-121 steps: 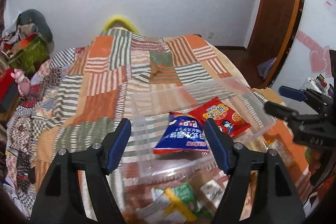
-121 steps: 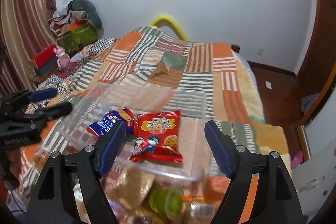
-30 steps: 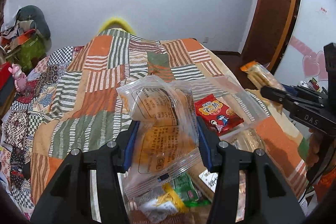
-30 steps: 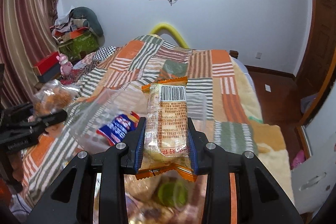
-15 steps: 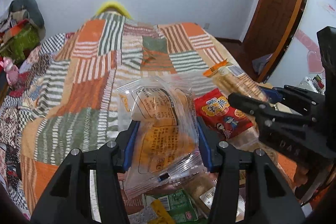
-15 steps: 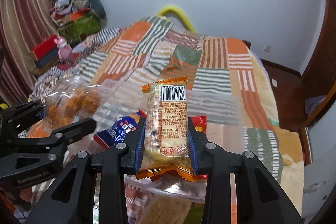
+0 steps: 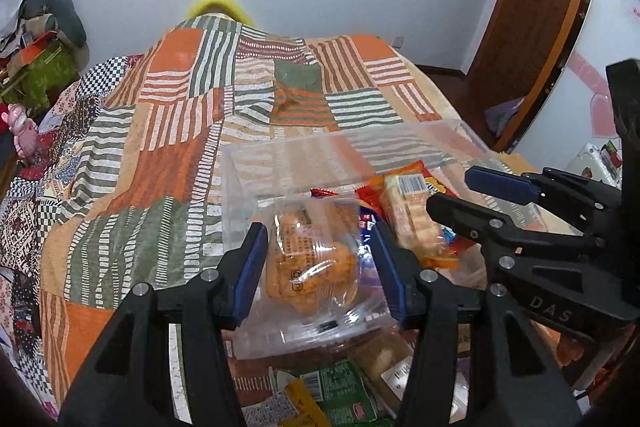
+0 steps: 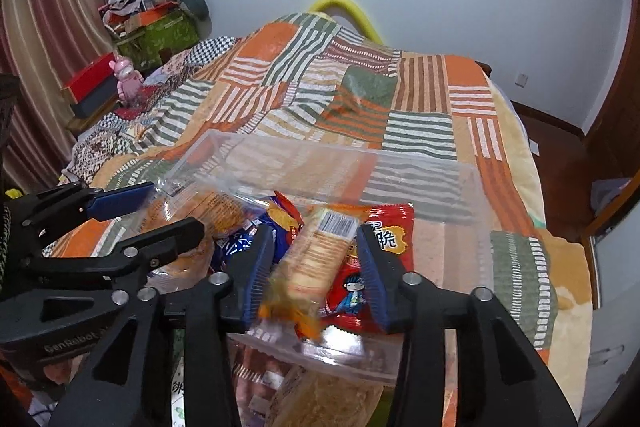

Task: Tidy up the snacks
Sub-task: 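Carry both packs over the clear box and release them inside, then grasp the yellow snack bag with the left tool while the right tool grasps the bread pack, then lift both packs and drop them into the clear box, then move both tools back toward the remaining snacks beside the box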

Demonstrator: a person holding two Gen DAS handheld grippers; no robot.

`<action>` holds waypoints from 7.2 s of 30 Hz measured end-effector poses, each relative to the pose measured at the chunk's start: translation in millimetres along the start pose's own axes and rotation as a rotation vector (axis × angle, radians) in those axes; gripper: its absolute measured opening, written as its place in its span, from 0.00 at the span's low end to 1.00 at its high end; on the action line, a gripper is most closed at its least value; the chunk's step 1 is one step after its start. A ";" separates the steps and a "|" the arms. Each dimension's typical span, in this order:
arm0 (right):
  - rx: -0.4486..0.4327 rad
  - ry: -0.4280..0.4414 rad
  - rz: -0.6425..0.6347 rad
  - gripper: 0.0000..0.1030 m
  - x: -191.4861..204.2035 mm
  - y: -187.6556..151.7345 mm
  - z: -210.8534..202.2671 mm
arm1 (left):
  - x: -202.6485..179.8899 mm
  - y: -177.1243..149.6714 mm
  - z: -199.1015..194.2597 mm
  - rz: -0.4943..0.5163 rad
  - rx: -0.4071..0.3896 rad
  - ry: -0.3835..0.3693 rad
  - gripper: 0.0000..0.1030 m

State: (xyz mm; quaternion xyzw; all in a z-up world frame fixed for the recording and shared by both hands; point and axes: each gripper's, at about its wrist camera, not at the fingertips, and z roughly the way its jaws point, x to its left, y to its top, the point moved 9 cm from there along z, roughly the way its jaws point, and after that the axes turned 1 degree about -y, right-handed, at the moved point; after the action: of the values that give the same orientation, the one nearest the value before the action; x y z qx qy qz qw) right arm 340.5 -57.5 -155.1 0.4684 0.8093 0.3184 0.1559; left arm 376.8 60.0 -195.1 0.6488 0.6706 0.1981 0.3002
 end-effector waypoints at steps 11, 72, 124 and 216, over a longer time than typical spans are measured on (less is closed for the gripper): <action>-0.101 -0.021 -0.011 0.50 -8.2 0.1 -49.3 | -6.0 -3.0 -58.1 0.052 -0.081 -0.009 0.62; 0.121 0.032 0.131 0.44 -20.2 -152.9 -53.6 | 60.3 -149.3 -34.6 -0.100 0.090 0.083 0.16; -0.066 -0.035 0.208 0.43 -59.2 -105.5 -107.5 | 75.2 -102.5 -50.9 -0.081 0.010 0.078 0.47; 0.112 0.134 0.071 0.56 28.9 -151.2 -60.7 | -30.4 -184.5 -57.6 -0.026 0.169 -0.091 0.72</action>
State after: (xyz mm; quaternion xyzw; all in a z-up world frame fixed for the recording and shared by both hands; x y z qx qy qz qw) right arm 192.7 -109.3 -208.3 0.4823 0.8174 0.3084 0.0637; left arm 199.6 22.3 -268.9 0.6714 0.6789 0.1074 0.2770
